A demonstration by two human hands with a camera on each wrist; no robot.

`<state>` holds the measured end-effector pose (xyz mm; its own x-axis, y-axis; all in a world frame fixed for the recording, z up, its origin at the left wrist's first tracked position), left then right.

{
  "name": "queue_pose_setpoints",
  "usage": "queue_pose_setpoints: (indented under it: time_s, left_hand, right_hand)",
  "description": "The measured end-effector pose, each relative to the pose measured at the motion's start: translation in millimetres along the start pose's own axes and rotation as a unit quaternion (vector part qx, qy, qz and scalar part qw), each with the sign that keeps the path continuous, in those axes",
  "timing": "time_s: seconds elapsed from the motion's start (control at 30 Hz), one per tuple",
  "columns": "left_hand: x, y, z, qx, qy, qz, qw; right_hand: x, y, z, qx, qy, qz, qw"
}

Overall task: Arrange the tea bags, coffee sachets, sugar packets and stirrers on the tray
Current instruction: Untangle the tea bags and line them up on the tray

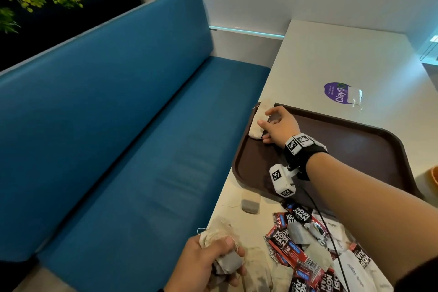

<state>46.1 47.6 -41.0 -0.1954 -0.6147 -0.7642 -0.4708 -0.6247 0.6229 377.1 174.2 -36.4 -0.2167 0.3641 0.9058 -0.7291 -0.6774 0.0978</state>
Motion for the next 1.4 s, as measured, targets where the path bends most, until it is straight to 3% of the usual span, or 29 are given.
queue_pose_setpoints:
  time_s: [0.17, 0.37, 0.6, 0.73, 0.83, 0.97, 1.13, 1.4]
  left_hand:
    - [2.0, -2.6, 1.0, 0.01, 0.0, 0.003, 1.0]
    - [5.5, -6.6, 3.1, 0.009, 0.026, 0.01, 1.0]
    - [9.1, -8.2, 2.0, 0.013, 0.096, 0.013, 0.995]
    - [9.8, -5.0, 2.0, 0.047, 0.144, 0.023, 0.988]
    - [9.6, 1.8, 1.8, 0.048, 0.157, 0.022, 0.986]
    - [8.9, 14.1, -2.1, 0.039, 0.135, -0.015, 0.99]
    - [2.6, 34.6, -15.2, 0.072, 0.109, -0.066, 0.989]
    - [5.3, 48.6, -32.3, 0.104, 0.078, -0.096, 0.987]
  right_hand:
    - [0.3, 2.7, -0.1, 0.062, 0.143, 0.051, 0.986]
    - [3.5, -0.4, -1.6, 0.085, 0.198, 0.049, 0.975]
    - [17.3, 28.8, 29.2, 0.05, 0.133, 0.065, 0.988]
    - [34.5, 90.2, 57.0, 0.07, 0.111, 0.091, 0.987]
    - [37.7, 150.6, 72.0, 0.108, 0.074, 0.072, 0.989]
    - [32.0, 219.7, 83.7, 0.14, 0.036, 0.053, 0.988]
    - [16.1, 286.7, 80.8, 0.149, -0.045, -0.007, 0.988]
    - [5.8, 322.5, 84.0, 0.119, -0.142, -0.029, 0.982]
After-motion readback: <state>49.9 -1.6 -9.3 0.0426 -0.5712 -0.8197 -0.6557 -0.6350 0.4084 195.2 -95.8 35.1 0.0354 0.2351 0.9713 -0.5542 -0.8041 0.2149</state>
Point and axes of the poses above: each hand's wrist, its own y-axis away from the middle knuckle, its own z-axis out of the back of the hand, x = y × z, the point moved 3 cm from there along -y, towards the middle knuckle, and after that the axes turned 7 degrees about -x, right-handed, at the moved point
